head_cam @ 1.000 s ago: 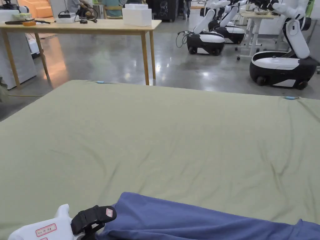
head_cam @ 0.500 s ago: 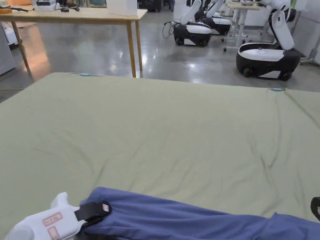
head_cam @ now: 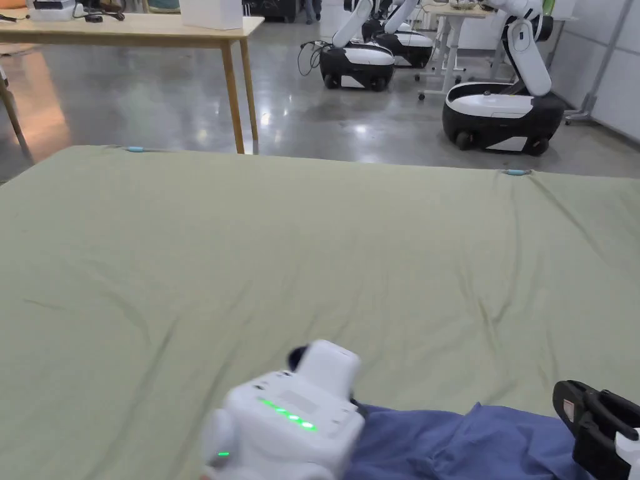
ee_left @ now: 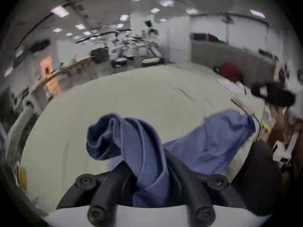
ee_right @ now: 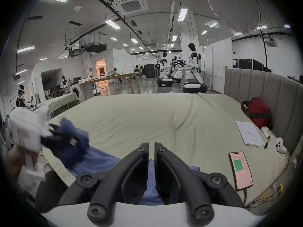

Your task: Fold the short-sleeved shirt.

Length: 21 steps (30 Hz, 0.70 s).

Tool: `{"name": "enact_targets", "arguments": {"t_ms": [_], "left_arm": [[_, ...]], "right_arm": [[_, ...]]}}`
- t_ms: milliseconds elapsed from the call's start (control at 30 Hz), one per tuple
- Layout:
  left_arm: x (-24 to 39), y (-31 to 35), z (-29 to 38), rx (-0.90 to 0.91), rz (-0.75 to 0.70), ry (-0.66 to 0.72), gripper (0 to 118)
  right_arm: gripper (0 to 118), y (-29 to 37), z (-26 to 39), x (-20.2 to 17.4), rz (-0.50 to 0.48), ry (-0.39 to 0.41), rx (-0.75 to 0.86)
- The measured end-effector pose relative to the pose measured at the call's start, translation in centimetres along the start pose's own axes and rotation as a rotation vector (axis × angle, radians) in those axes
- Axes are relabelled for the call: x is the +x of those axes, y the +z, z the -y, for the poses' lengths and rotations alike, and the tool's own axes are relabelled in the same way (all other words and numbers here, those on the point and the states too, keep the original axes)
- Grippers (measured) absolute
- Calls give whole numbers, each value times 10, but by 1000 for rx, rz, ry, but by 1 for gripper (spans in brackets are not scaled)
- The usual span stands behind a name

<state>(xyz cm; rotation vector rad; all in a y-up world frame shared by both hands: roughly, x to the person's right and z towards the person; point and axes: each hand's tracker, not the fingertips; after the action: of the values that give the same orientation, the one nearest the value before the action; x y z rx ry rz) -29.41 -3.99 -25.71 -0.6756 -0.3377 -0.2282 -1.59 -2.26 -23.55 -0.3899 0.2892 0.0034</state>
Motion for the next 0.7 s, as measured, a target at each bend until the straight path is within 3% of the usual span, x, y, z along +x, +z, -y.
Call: {"name": "enact_targets", "arguments": {"t_ms": [133, 167, 233, 267, 300, 367, 533, 567, 633, 700], "left_arm": [[29, -61, 20, -132, -10, 14, 6], [28, -68, 24, -136, -2, 21, 16], [18, -63, 24, -191, 76, 95, 100], [13, -46, 23, -129, 129, 139, 112], [5, -29, 18, -62, 150, 182, 107], [-14, -1, 12, 17, 169, 254, 108], [-78, 30, 19, 135, 66, 500, 106], [-89, 29, 26, 122, 61, 546, 91], [-98, 13, 33, 68, 87, 607, 9], [-95, -7, 46, 31, 166, 659, 4]], "right_arm": [[9, 5, 6, 4, 4, -3, 3], [9, 6, 7, 6, 5, -6, 2], [9, 7, 8, 10, -5, -21, -2], [9, 7, 9, 11, -6, -24, -4], [9, 7, 9, 13, -7, -25, -5], [9, 8, 11, 15, -12, -32, -5], [9, 10, 19, 17, -17, -54, -9], [9, 10, 20, 17, -18, -60, -11], [9, 8, 23, 19, -20, -69, -18], [9, 6, 27, 21, -19, -80, -26]]}}
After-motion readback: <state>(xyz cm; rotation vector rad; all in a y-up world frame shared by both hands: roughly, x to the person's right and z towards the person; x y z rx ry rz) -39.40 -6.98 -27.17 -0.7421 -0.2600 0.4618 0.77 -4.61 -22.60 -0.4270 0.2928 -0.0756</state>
